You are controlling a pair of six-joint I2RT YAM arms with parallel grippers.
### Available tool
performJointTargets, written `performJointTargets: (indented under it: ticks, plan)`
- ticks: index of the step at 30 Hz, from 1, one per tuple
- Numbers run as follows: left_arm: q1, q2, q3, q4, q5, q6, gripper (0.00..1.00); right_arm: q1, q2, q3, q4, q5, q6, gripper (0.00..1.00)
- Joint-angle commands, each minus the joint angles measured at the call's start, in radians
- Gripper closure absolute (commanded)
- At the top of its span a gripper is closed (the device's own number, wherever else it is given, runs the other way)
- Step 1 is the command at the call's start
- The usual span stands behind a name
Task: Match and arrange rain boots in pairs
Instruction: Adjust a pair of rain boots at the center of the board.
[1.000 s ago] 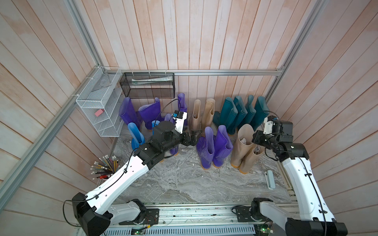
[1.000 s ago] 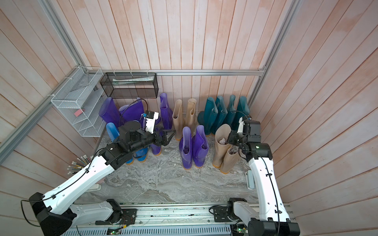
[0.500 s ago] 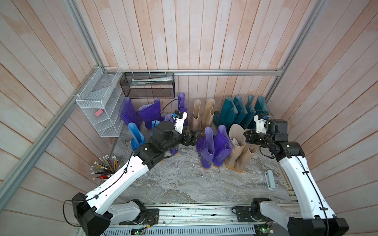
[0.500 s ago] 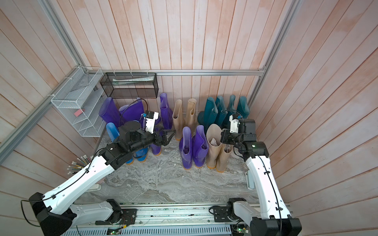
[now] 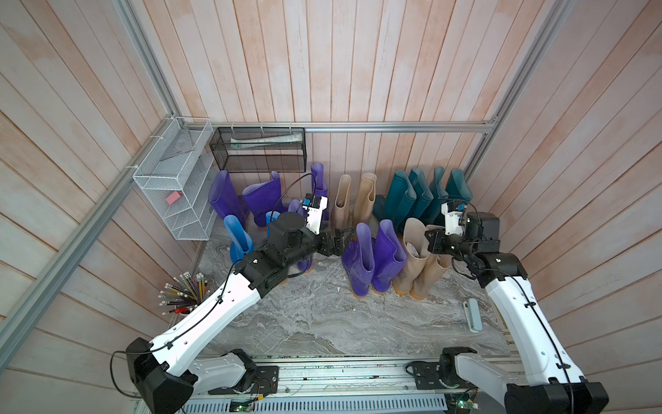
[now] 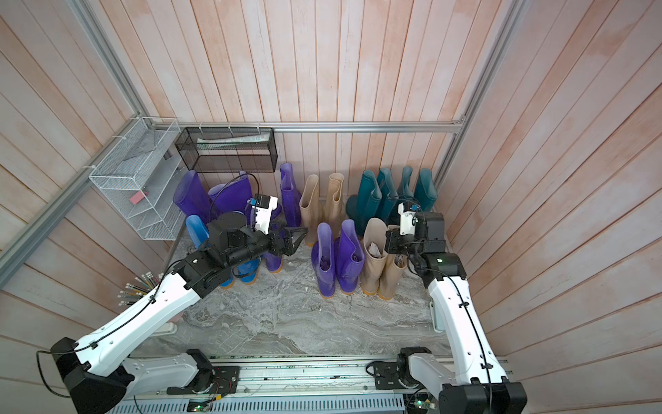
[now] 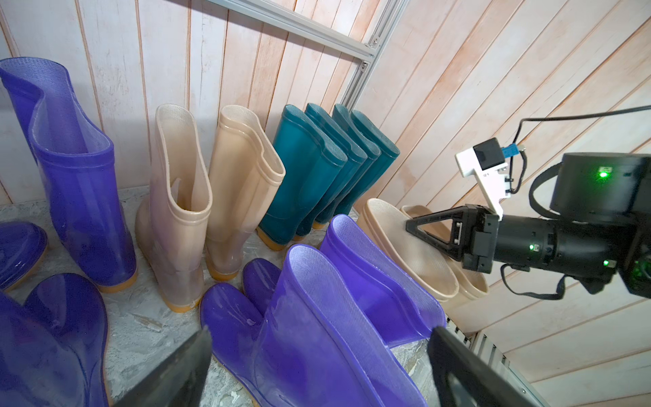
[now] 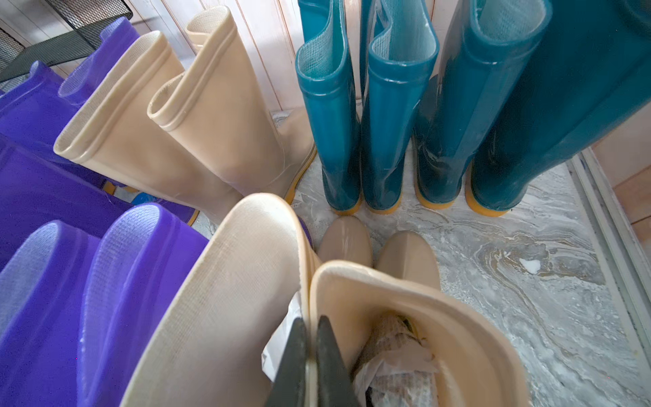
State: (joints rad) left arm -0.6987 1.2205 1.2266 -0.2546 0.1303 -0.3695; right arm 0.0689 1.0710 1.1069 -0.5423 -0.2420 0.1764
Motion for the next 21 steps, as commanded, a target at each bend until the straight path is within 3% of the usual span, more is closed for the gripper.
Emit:
performJointTargets:
  ticks: [1,3,8,15,21]
  plan:
    - [0.005,-0.014,0.012,-0.021,-0.019,0.018,0.01,0.004,-0.031,0.020,0.098,0.038,0.009,0.85]
    - [0.007,-0.016,0.027,-0.042,-0.054,0.021,0.01,0.004,-0.032,0.054,0.066,0.042,0.015,0.59]
    - [0.061,-0.025,0.031,-0.064,-0.091,0.013,0.00,0.005,-0.040,0.157,0.038,0.107,0.042,0.36]
    - [0.228,0.045,0.090,-0.169,-0.106,-0.013,0.00,0.065,-0.025,0.251,0.083,0.128,0.084,0.33]
    - [0.245,0.130,0.163,-0.249,-0.203,0.015,0.00,0.272,-0.013,0.227,0.177,0.198,0.102,0.33]
